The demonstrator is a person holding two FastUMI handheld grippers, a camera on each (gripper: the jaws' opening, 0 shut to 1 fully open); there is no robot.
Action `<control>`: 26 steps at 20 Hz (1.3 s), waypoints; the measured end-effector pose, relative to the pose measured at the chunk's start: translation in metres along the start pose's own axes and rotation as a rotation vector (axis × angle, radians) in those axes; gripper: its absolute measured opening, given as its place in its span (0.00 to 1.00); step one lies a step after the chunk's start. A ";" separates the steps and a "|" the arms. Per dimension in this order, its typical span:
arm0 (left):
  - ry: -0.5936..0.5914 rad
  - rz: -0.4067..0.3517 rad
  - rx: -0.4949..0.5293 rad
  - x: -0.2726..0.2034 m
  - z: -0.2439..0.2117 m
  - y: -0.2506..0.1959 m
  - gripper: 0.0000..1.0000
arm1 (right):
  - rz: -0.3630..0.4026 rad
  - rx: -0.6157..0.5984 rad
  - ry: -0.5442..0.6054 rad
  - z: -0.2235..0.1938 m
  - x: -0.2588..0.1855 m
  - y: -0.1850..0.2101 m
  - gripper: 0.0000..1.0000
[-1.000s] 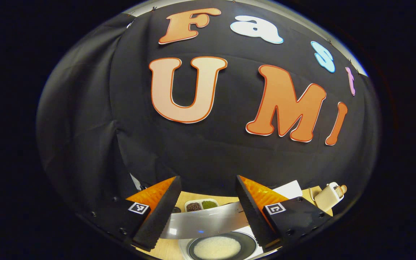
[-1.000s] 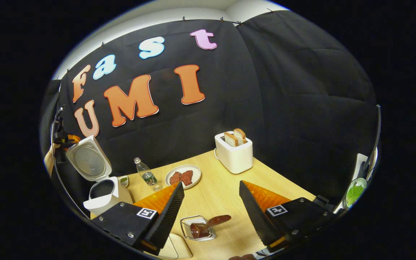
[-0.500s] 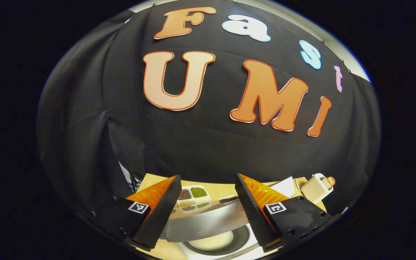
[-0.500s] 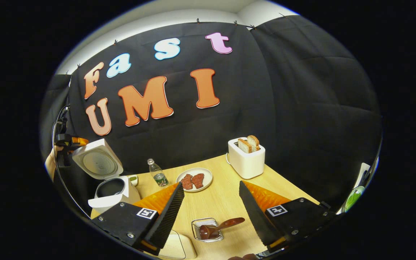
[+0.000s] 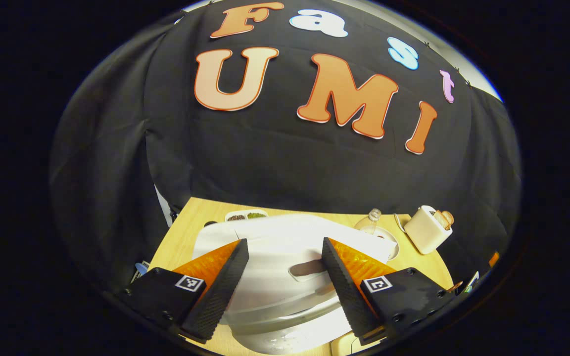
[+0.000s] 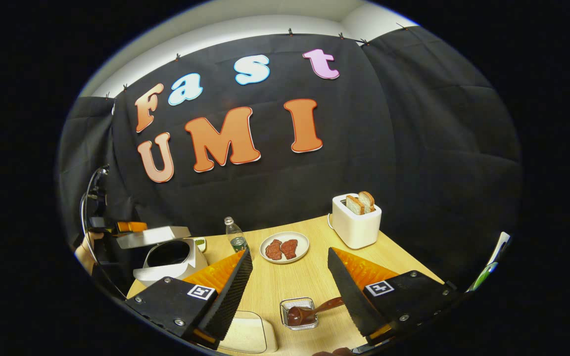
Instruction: Close the left gripper, press the button to open the rice cooker; take a wooden spoon from the chopstick holder with the right hand, scoop a spoonful of rice and pour it into the rice cooker, then put the wooden spoon back into the chopstick holder.
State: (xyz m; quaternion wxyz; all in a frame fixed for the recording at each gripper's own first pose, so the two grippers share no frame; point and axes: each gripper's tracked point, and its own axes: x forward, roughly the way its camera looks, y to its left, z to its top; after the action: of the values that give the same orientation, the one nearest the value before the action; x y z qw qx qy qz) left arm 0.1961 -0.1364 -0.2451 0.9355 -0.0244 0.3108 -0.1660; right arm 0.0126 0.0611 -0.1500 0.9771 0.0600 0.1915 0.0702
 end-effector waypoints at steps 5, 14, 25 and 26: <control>0.020 0.047 0.073 0.014 -0.040 -0.003 1.00 | 0.015 -0.007 -0.005 0.000 -0.013 -0.001 0.95; 0.025 0.093 0.164 0.032 -0.074 -0.007 1.00 | 0.005 0.030 0.048 -0.020 -0.016 -0.011 0.95; 0.088 0.057 0.203 0.012 -0.069 -0.014 1.00 | 0.017 -0.016 0.019 0.001 -0.012 -0.006 0.95; 0.061 0.038 0.186 -0.001 -0.057 -0.020 1.00 | 0.023 -0.022 0.000 0.011 -0.011 -0.003 0.95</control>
State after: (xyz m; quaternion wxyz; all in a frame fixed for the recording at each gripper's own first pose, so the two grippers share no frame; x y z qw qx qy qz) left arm 0.1559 -0.1512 -0.2869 0.9268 0.0736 0.3230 -0.1771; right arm 0.0069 0.0554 -0.1358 0.9768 0.0514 0.1901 0.0836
